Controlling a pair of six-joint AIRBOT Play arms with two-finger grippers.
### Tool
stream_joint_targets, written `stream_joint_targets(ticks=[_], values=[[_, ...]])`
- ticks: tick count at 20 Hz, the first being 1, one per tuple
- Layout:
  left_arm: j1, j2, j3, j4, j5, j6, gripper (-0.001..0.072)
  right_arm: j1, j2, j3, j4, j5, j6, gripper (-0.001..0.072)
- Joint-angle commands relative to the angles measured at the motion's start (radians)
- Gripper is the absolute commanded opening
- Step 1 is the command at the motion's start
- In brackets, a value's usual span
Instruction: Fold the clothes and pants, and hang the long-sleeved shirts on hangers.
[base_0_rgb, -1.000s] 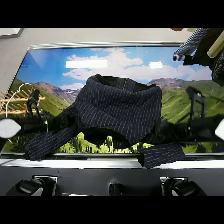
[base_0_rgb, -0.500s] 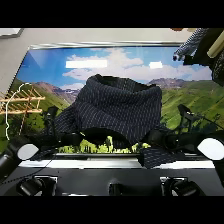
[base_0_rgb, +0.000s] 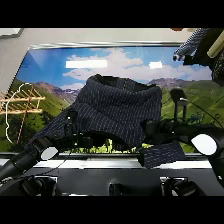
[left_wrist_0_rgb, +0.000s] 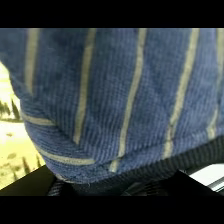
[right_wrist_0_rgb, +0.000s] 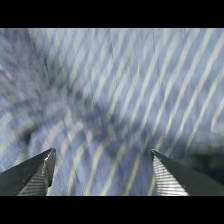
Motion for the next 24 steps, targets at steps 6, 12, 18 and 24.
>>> stream_joint_targets(ticks=[6, 12, 18, 24], values=[[-0.003, 0.056, 0.024, 0.156, -0.103, -0.013, 0.0363, 0.027, 0.008, 0.071, -0.027, 0.284, 0.034, 0.0659], [0.011, -0.011, 0.025, 0.129, 0.000, -0.014, 0.0005, 0.317, 0.073, 0.069, -0.107, 0.290, 0.352, 0.0603], [0.011, -0.012, 0.077, 0.079, 0.007, -0.013, 0.0005, 0.773, -0.055, 0.066, -0.377, 0.314, 0.934, 0.0671], [0.011, -0.019, 0.109, 0.079, -0.039, -0.013, 0.0005, 0.941, -0.336, 0.067, -0.634, 0.270, 1.302, 0.0675]])
